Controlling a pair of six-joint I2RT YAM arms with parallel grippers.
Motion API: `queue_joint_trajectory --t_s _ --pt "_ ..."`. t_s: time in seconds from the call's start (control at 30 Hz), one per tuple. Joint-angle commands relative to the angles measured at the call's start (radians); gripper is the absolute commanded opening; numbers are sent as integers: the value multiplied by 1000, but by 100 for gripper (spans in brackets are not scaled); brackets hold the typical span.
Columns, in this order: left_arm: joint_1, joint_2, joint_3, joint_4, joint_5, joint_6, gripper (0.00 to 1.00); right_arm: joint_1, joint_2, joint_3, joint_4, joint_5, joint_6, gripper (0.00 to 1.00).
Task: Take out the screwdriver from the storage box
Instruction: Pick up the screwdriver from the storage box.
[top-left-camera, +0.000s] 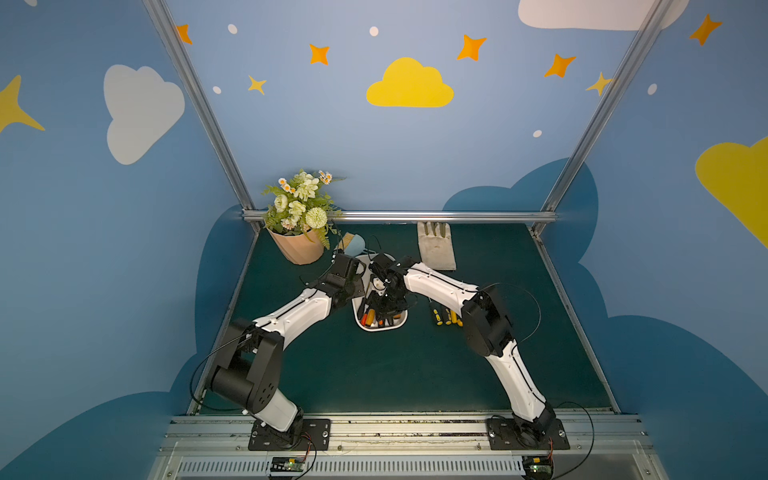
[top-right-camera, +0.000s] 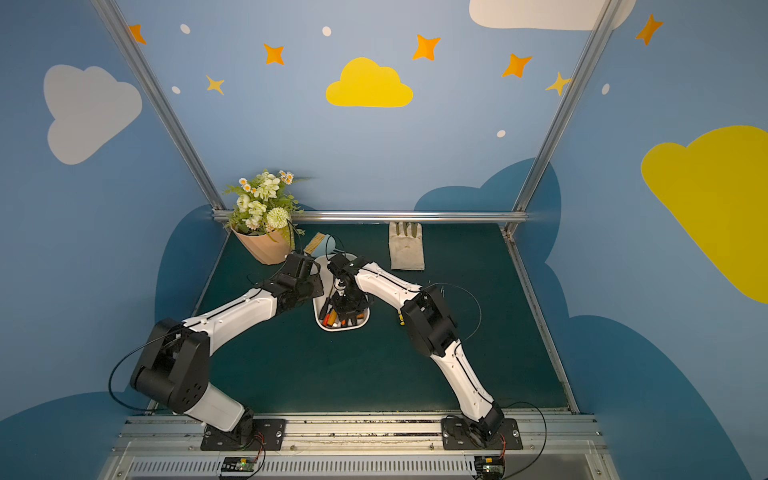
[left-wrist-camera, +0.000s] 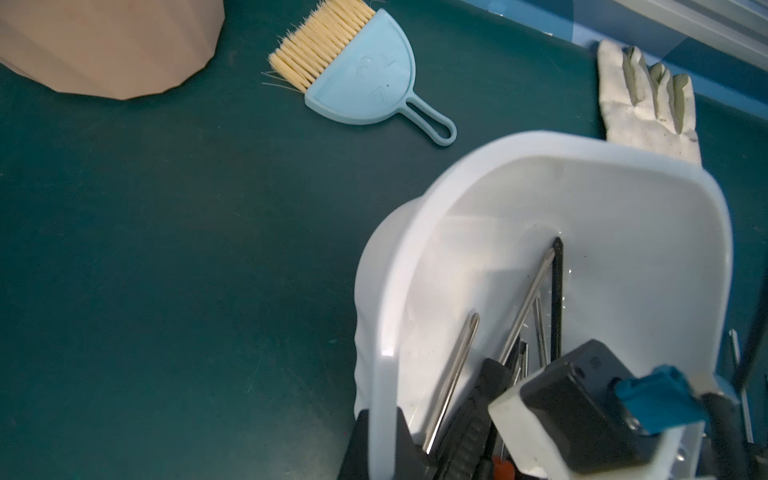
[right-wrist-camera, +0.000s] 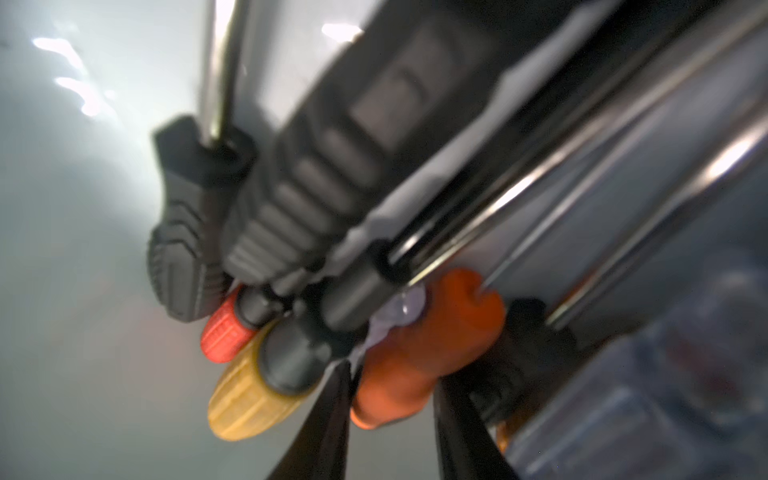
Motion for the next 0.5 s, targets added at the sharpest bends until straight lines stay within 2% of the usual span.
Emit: queue_joint_trajectory --t_s 0.0,0.23,0.33,0.47 --pt "5 -14 43 54 -14 -19 2 0 10 -89 -42 59 -18 23" --pt "7 -11 47 47 -16 -23 2 -6 -109 -167 94 -6 -13 5" --pt "10 -10 47 45 -16 -22 2 -9 -143 -153 100 -7 -21 0" --pt "10 -9 48 44 -17 -24 2 -14 -183 -145 101 -1 -26 0"
